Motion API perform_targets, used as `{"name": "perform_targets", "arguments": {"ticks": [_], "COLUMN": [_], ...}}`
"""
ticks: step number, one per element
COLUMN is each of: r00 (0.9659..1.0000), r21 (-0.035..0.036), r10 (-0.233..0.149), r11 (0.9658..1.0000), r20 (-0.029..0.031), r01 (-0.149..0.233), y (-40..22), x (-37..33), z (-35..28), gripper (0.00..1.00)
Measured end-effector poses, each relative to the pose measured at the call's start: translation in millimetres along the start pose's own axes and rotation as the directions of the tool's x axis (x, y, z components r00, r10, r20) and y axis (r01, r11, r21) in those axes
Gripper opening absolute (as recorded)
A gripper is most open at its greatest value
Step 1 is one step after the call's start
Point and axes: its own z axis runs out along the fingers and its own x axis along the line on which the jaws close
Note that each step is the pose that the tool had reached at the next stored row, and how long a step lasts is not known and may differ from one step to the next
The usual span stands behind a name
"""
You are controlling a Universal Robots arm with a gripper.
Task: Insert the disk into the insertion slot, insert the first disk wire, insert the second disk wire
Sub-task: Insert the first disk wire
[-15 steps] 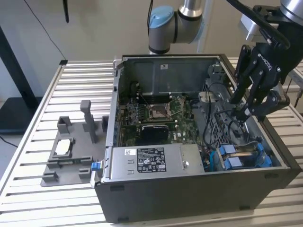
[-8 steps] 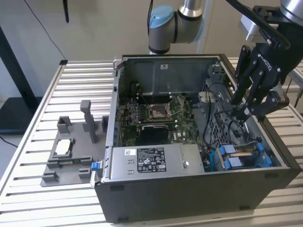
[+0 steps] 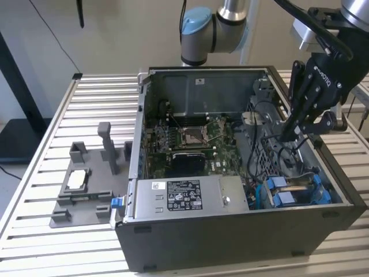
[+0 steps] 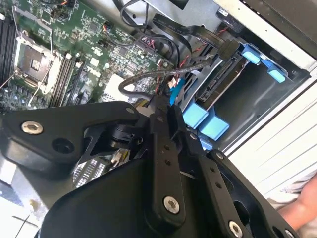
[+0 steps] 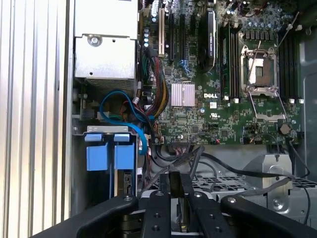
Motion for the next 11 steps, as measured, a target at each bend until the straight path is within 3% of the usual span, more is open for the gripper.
{"name": "perform_targets", "arguments": {"ticks": [11], "r00": [1.0], "r21": [-0.002], "r10": [0.0], "r11": [1.0], "r20": [0.0], "r01": [0.0], "y": [0.5], "x": [-0.6], "z": [-4.5], "gripper": [0.2]}}
